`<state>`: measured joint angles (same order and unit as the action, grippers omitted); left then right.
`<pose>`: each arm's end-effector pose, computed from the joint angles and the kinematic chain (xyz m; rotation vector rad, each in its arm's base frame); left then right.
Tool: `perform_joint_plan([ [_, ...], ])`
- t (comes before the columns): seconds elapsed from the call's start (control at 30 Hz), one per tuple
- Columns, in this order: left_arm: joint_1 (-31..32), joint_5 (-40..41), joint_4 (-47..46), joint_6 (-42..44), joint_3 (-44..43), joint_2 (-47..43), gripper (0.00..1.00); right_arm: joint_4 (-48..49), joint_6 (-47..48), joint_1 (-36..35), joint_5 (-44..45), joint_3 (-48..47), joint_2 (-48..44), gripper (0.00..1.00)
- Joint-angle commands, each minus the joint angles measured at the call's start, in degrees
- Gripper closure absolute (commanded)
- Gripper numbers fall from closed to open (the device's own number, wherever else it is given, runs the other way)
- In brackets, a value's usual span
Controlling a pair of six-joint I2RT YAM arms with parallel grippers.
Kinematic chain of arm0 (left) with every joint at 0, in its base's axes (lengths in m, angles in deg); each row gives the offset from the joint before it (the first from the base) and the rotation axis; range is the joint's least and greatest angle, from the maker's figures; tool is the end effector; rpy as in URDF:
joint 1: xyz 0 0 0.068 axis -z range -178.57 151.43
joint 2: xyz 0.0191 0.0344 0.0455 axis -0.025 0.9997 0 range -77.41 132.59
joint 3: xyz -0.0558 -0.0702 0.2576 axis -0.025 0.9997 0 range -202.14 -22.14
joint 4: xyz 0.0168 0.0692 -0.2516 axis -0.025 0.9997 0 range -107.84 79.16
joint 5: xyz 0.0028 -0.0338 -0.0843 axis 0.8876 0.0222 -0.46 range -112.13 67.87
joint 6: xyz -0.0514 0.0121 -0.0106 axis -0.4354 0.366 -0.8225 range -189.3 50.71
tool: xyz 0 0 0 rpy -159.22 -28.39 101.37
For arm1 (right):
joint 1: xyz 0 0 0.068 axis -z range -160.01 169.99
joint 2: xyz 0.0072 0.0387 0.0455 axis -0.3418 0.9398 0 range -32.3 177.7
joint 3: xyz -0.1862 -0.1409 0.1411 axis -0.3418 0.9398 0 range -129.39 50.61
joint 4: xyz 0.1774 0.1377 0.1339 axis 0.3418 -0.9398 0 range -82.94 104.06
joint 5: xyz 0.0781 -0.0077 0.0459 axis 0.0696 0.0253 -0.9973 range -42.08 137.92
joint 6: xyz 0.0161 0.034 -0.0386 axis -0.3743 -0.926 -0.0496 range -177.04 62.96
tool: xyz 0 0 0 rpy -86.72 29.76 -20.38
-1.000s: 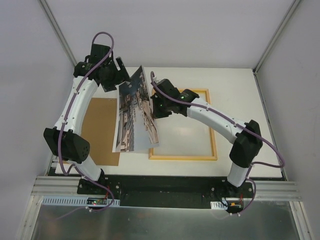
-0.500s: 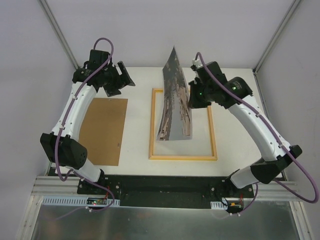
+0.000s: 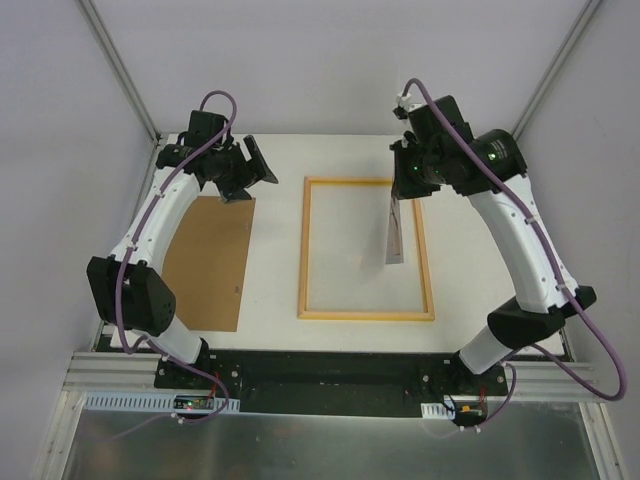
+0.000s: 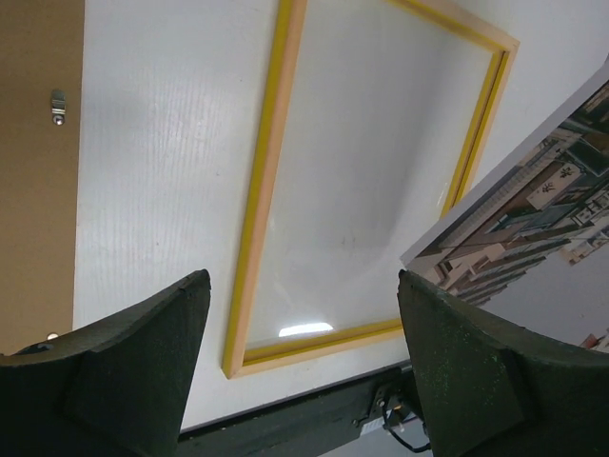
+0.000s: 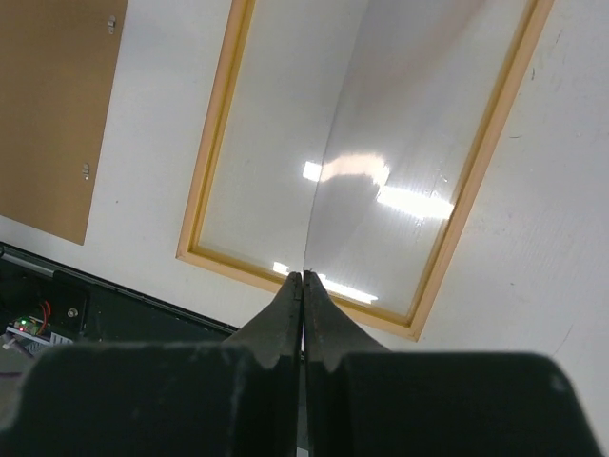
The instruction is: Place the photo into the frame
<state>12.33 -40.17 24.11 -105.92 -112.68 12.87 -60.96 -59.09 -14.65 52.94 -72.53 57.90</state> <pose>0.3382 -0.0763 0.3669 -0.3643 2.3554 -0.7751 0.2282 0.1539 0.4878 -0.6055 2.2318 0.2271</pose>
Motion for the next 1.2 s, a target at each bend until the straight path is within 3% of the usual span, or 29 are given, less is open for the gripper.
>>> perform_joint_plan([
  [0.0, 0.3, -1.8, -2.1, -0.3, 1.2, 2.5, 0.21, -12.0, 0.6, -2.3, -0.1, -2.4, 7.0, 0.99],
  [0.37, -3.2, -0.4, -2.2, 0.6, 1.9, 9.8, 0.21, -6.2, -5.6, -9.2, -3.4, -10.6, 29.0, 0.95],
  [0.63, -5.2, -1.7, -2.2, 2.5, 0.4, 16.1, 0.21, 3.1, -12.6, -11.1, -9.5, -8.8, 34.1, 0.99],
  [0.8, -5.6, -1.9, -2.3, 1.9, 0.4, 18.5, 0.22, 8.7, -17.5, -12.5, -9.0, -4.4, 33.6, 0.98],
  [0.93, -5.6, -2.0, -4.8, 0.1, 2.9, 17.3, 0.21, 14.1, -19.6, -14.0, -8.1, 0.4, 32.4, 0.87],
  [1.1, -5.7, -4.3, -9.7, -3.5, 8.3, 17.2, 0.16, 20.5, -19.6, -15.5, -7.8, 6.1, 28.6, 0.44],
  [1.17, -5.7, -4.0, -10.2, -4.0, 9.7, 17.8, 0.15, 22.8, -18.9, -15.8, -7.6, 7.7, 25.8, 0.33],
])
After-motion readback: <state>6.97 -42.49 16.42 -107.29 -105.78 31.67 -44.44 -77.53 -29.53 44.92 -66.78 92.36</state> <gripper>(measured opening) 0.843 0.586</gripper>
